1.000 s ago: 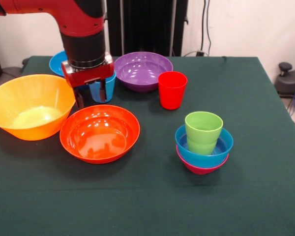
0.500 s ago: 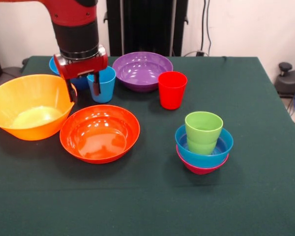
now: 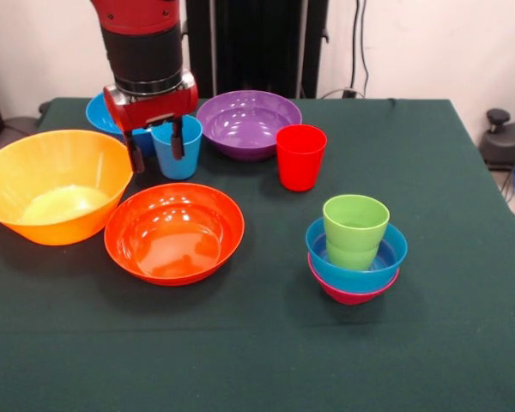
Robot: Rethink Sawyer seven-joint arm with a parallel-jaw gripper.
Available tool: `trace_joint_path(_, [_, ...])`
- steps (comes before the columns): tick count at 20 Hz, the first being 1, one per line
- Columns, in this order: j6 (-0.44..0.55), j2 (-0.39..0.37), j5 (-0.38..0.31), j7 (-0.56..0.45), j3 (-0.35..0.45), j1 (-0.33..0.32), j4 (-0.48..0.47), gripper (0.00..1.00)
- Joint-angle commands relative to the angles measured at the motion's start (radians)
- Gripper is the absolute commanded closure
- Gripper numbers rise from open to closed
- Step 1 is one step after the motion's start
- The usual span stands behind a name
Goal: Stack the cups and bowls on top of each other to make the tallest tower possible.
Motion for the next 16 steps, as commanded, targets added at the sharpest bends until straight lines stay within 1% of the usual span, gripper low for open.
trace_joint_path(1, [0.051, 0.077, -0.137, -0.278, -0.044, 0.028, -0.001, 0.0])
trace_joint_path(2, [0.038, 0.073, -0.154, -0.254, -0.058, 0.031, -0.006, 0.0])
trace_joint_path(4, [0.022, 0.075, -0.176, -0.235, -0.067, 0.031, -0.014, 0.0])
trace_joint_path(7, [0.012, 0.068, -0.196, -0.198, -0.077, 0.042, -0.012, 0.0])
trace_joint_path(9, [0.008, 0.082, -0.21, -0.188, -0.081, 0.049, -0.023, 0.0])
trace_joint_path(16, [0.023, 0.048, -0.203, -0.187, -0.068, 0.044, -0.001, 0.0])
